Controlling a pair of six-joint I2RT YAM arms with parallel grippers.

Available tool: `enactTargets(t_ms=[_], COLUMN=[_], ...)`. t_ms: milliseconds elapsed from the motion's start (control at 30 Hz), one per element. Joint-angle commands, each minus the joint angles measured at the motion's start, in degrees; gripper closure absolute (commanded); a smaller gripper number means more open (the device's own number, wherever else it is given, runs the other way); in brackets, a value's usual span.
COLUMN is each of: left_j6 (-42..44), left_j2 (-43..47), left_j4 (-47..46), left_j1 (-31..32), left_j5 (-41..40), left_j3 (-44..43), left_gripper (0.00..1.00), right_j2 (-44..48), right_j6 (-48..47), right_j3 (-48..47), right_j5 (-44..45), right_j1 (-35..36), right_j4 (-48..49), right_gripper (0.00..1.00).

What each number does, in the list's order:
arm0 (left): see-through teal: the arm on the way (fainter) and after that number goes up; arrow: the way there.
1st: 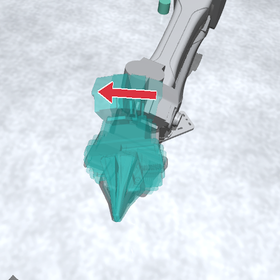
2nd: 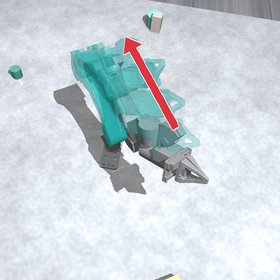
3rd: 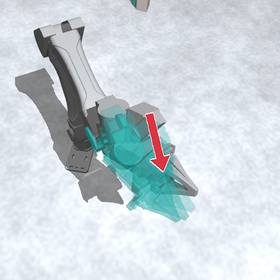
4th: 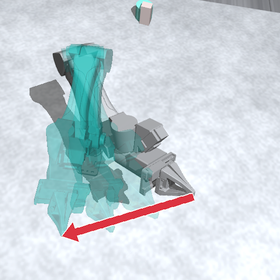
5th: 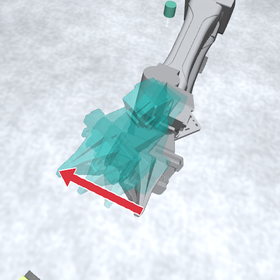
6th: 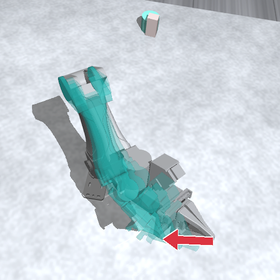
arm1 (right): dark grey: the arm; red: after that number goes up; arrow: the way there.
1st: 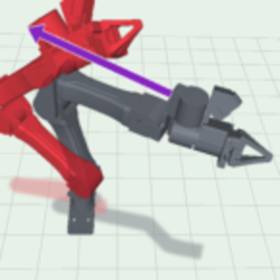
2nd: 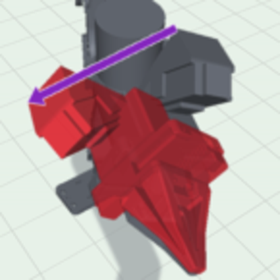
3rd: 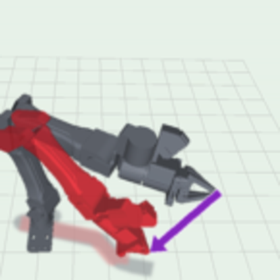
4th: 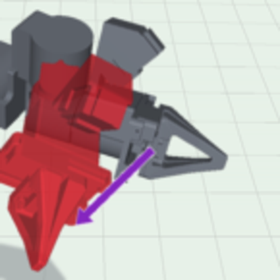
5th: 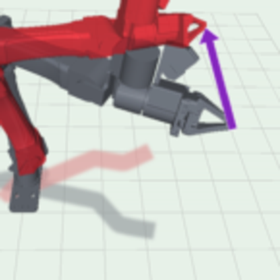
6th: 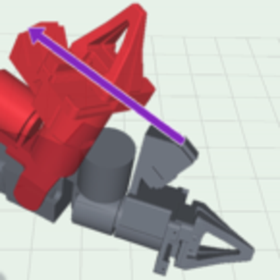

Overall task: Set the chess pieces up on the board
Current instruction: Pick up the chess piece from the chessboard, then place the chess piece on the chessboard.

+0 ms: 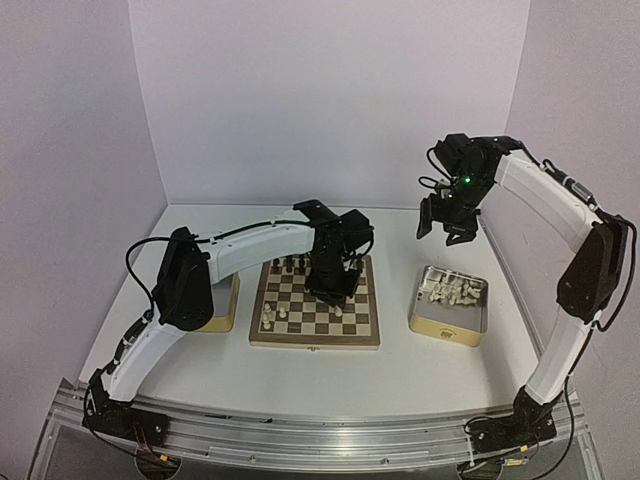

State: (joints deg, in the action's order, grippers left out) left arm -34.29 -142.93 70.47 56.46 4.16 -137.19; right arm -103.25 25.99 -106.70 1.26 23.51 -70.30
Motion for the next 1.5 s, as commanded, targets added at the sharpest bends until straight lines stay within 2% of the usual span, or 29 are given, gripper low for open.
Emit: enactTargets(t_ms=[0, 233, 567, 867, 1267, 1467], left_j6=[0.95, 0.49, -2.22, -3.47, -2.08, -1.55], left_j2=[-0.31, 3.29, 15.84, 25.58, 29.25, 30.04], left_j4=[0.23, 3.15, 7.96, 0.26, -9.14, -11.48], left_j1=[-0.27, -0.38, -0.38, -0.47, -0.83, -1.0], left_j5=[-1.69, -3.48, -9.69, -7.34, -8.32, -9.47], left_j3=[-2.2, -1.7, 14.05, 31.3, 41.04, 42.44], left_gripper=[1.0, 1.0, 1.0, 1.0, 1.0, 1.0], right_j2=[-1.32, -1.91, -3.31, -3.82, -4.22, -4.56], right_j6=[-0.35, -0.48, -0.89, -0.85, -1.04, -1.21], right_j3=[-1.68, -2.24, -3.61, -3.95, -4.22, -4.55], right_j5=[-0.81, -1.75, -3.49, -4.13, -4.53, -4.65], right_j1=[0.11, 0.1, 0.13, 0.09, 0.09, 0.12], right_j4=[0.1, 0.16, 0.31, 0.34, 0.43, 0.47], right_gripper=[0.29, 0.29, 0.29, 0.29, 0.29, 0.29])
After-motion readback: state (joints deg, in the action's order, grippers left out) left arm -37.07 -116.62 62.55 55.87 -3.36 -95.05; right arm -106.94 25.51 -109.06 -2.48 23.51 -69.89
